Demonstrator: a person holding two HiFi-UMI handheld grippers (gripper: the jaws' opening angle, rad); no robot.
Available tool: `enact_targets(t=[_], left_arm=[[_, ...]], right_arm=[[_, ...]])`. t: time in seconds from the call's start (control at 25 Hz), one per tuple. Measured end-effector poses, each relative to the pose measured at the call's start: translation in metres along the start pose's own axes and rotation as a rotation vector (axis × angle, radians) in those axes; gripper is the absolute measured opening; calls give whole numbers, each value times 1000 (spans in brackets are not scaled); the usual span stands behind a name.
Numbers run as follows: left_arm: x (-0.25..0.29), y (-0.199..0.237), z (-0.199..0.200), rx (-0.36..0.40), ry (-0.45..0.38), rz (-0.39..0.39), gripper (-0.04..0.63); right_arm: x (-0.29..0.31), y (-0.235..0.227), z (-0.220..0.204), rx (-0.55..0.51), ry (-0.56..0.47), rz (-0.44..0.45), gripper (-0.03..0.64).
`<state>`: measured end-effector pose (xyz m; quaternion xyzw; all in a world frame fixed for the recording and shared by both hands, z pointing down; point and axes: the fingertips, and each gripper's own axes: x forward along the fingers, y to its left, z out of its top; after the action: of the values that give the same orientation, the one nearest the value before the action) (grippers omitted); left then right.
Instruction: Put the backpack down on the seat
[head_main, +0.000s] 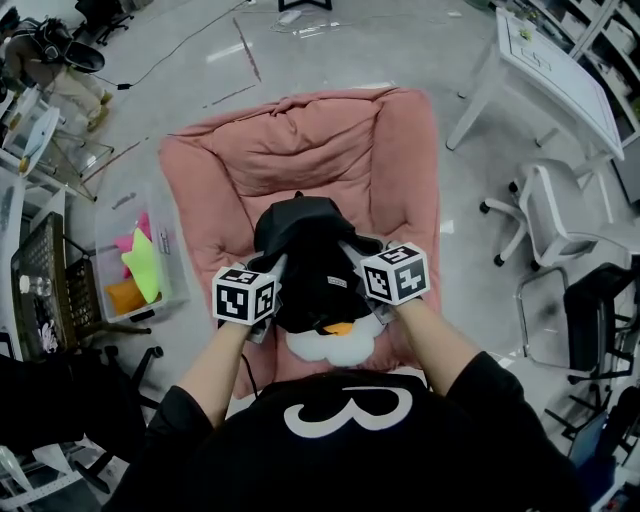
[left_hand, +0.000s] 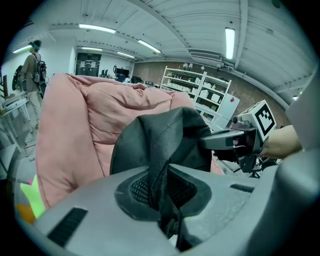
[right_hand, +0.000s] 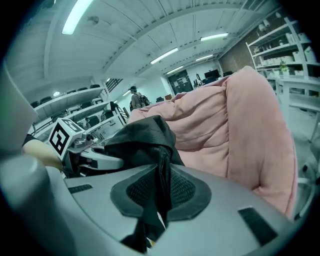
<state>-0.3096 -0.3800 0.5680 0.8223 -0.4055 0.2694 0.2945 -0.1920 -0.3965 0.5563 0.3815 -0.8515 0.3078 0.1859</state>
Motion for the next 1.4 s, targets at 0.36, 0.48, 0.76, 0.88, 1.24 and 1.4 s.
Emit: enact_targets(t=[0.36, 0.48, 0.76, 0.88, 1.24, 1.4], left_arm=[[11, 22, 13, -116, -13, -26, 108], [10, 22, 19, -124, -47, -27, 194], [-9, 15, 17, -192, -102, -40, 256], [-22, -8, 16, -178, -114, -66, 260], [-83, -108, 13, -151, -173, -182, 259], [-115, -156, 15, -106, -213, -237, 237]], right_arm=[[19, -12, 12, 32, -34, -18, 125], [12, -18, 17, 48, -64, -20, 196], [-19, -13, 15, 7, -77, -20, 232], [-44, -6, 6, -7, -68, -5, 232], [-132, 48, -8, -11, -95, 118, 229], [-173, 78, 0, -32, -164, 164, 128]])
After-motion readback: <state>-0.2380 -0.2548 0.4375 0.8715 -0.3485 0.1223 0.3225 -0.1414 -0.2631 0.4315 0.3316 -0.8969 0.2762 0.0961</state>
